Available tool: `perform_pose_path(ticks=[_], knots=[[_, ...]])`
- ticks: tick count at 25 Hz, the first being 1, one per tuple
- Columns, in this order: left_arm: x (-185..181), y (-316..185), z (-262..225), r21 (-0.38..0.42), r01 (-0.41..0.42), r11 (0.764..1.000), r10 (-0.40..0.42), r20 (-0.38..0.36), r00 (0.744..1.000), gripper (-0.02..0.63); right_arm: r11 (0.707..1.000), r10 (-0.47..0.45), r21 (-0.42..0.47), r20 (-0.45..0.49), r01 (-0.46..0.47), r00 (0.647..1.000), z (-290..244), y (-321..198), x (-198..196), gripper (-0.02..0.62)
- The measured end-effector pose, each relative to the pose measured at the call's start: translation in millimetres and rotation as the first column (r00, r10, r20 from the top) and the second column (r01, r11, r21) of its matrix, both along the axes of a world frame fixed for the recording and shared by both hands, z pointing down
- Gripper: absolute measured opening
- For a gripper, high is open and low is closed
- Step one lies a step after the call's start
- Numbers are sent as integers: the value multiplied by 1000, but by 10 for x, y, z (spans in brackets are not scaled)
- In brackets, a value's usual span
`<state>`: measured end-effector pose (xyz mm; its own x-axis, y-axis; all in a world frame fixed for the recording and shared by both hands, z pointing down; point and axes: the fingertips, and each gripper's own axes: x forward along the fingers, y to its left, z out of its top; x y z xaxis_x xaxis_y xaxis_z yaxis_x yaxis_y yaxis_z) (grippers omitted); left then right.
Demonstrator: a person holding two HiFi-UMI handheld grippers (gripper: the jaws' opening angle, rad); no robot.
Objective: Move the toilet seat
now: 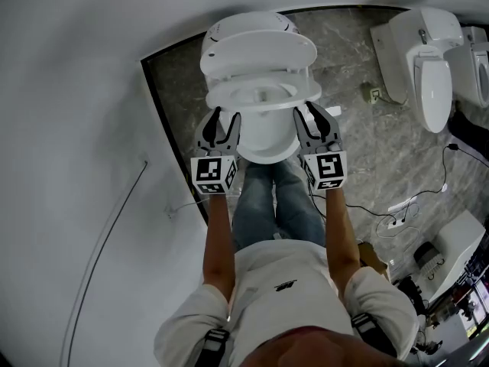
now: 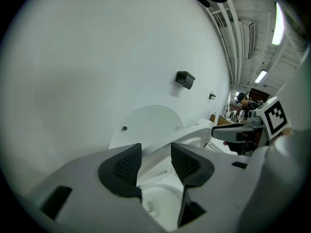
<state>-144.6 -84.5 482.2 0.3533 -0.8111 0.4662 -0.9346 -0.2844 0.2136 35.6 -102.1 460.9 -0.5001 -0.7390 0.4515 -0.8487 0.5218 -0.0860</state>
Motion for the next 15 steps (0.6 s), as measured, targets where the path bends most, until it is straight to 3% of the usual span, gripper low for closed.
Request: perform_pose_path(ticks=[15], knots=[[-41,-272,-66,19,18,1000,-18,-4,1000,196,1000,19,21,7,-19,1000,-65,-285,-8,124]])
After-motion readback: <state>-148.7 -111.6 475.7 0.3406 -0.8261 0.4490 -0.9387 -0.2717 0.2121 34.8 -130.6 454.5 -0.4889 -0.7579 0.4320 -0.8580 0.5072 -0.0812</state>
